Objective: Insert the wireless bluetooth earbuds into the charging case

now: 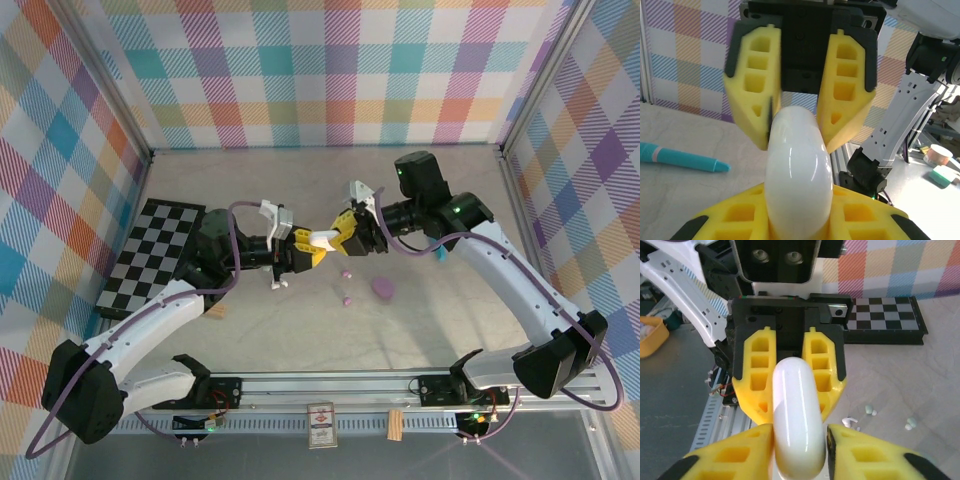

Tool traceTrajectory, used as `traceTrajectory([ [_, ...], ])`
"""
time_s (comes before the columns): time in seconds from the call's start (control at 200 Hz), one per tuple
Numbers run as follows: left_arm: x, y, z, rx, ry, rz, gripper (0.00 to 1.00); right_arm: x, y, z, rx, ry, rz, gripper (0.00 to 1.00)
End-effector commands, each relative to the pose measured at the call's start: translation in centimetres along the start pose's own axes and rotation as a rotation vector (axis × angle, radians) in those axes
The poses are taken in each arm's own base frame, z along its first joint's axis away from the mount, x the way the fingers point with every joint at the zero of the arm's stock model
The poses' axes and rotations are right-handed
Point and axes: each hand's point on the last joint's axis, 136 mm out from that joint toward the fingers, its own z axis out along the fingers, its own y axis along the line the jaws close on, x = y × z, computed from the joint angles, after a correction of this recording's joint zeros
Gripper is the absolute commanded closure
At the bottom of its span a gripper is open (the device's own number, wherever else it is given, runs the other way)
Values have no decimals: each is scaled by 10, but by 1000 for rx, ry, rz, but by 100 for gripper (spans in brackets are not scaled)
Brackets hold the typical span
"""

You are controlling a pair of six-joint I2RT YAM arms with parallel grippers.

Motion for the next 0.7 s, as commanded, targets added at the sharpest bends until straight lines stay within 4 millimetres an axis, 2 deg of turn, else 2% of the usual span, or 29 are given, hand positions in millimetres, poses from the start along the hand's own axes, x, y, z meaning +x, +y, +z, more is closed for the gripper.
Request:
traceTrajectory([
  [0.0, -8, -10, 0, 28, -12, 106, 93, -13, -8, -4, 60, -26, 0, 54],
  [0.115, 0, -11, -5, 1, 4, 172, 93, -17, -32, -10, 182, -25, 53, 48],
  [0.205, 8, -7, -9, -40, 19, 233, 93, -24, -40, -17, 224, -54, 72, 35],
  [0.235, 12, -6, -10, -51, 24, 264, 93, -26, -38, -18, 219, -65, 65, 29],
  [0.285, 17, -2, -13, -85, 29, 293, 93, -29, -32, -18, 193, -83, 65, 11],
  [0.315, 21, 0, -14, -101, 35, 304, 93, -30, -30, -19, 179, -90, 64, 6],
  [0.395, 29, -1, -16, -90, 51, 323, 93, -29, -40, -20, 215, -104, 115, 3],
  [0.545, 30, 7, -23, -118, 29, 275, 97, -20, -51, -20, 233, -109, 213, 1],
  [0.695, 30, 12, -27, -129, 18, 243, 98, -4, -20, -1, 109, -69, 88, 1],
])
